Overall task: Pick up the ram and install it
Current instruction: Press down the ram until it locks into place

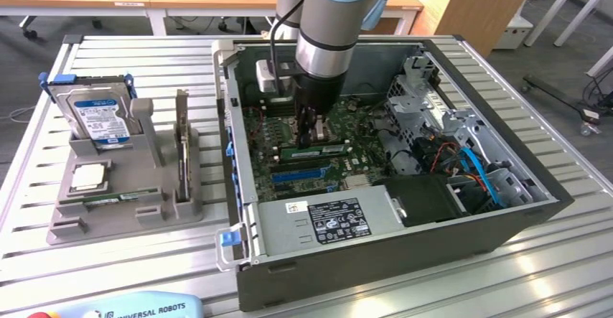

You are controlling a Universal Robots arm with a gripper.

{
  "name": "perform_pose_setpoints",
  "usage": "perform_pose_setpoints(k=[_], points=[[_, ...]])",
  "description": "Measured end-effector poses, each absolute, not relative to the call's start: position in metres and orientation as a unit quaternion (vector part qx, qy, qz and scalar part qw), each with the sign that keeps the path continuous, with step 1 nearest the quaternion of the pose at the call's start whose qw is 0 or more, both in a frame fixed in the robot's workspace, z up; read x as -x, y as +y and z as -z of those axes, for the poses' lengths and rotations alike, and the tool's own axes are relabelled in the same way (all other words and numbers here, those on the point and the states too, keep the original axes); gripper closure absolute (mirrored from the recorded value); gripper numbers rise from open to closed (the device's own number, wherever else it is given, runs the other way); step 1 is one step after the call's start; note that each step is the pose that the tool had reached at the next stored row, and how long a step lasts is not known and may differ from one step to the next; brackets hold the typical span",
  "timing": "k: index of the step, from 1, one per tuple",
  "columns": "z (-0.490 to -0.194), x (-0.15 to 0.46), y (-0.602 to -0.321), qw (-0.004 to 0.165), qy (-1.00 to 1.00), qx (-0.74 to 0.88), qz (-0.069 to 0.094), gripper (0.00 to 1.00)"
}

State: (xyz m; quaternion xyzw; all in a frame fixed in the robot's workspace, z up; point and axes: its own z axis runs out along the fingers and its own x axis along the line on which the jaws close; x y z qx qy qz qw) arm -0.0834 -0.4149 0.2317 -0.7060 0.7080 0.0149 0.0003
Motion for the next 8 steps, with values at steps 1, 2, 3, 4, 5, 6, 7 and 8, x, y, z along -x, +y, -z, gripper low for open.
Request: perform_pose_setpoints(k=[1, 2, 3, 4, 5, 6, 7, 8], points=[[-0.2316, 0.0834, -0.4149, 0.000, 0.708, 0.706, -0.015, 0.90], [-0.2316, 0.0834, -0.4149, 0.000, 0.708, 0.706, -0.015, 0.90], [-0.2316, 0.0834, -0.4149, 0.000, 0.708, 0.706, -0.015, 0.90], [-0.2316, 0.0834, -0.4149, 0.000, 0.708, 0.706, -0.015, 0.90], [-0.2316, 0.0834, -0.4149, 0.000, 0.708, 0.706, -0.015, 0.90], [-0.2312, 0.0834, -0.4149, 0.000, 0.708, 0.706, -0.015, 0.90], [-0.2308, 0.0834, -0.4149, 0.000, 0.708, 0.706, -0.015, 0.90], [-0.2306, 0.0834, -0.4149, 0.000, 0.708, 0.706, -0.015, 0.90]])
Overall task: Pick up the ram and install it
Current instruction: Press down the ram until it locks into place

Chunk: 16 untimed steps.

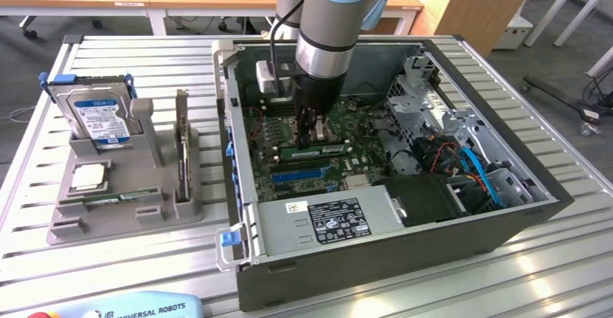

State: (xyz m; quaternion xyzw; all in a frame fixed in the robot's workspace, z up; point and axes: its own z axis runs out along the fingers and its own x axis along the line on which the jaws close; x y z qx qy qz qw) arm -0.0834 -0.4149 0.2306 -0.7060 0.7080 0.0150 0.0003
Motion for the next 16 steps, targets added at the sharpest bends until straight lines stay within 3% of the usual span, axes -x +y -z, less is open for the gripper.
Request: perform_pose_setpoints(k=[16], points=[[-0.2290, 0.0834, -0.4149, 0.000, 0.708, 0.706, -0.015, 0.90]])
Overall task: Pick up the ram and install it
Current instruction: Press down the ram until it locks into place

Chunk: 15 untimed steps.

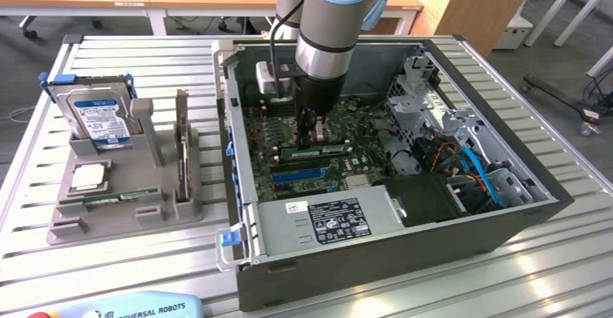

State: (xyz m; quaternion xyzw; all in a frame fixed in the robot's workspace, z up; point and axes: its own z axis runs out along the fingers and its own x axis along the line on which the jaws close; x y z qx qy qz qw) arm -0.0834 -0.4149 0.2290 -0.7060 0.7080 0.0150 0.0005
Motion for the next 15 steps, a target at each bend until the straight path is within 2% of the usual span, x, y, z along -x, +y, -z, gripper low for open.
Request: perform_pose_setpoints(k=[15], points=[[-0.2278, 0.0834, -0.4149, 0.000, 0.708, 0.706, -0.015, 0.90]])
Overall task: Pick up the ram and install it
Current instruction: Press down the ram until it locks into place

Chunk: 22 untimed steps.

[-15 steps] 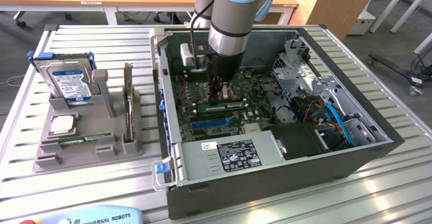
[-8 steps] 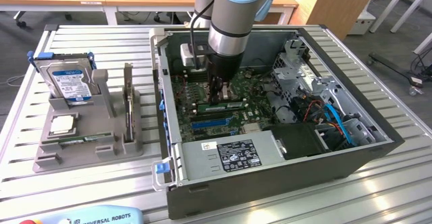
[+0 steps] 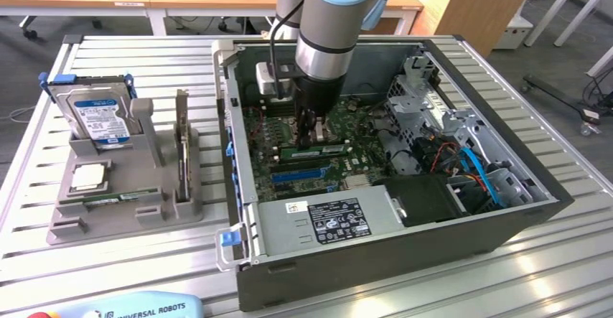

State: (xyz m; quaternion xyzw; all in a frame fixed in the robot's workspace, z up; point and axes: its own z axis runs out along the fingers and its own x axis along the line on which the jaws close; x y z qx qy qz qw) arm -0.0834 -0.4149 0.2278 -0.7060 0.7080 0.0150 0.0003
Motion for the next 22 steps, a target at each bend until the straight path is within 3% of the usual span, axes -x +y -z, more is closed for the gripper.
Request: perform_pose_setpoints(k=[22], points=[[-0.2256, 0.0834, -0.4149, 0.000, 0.708, 0.706, -0.015, 0.90]])
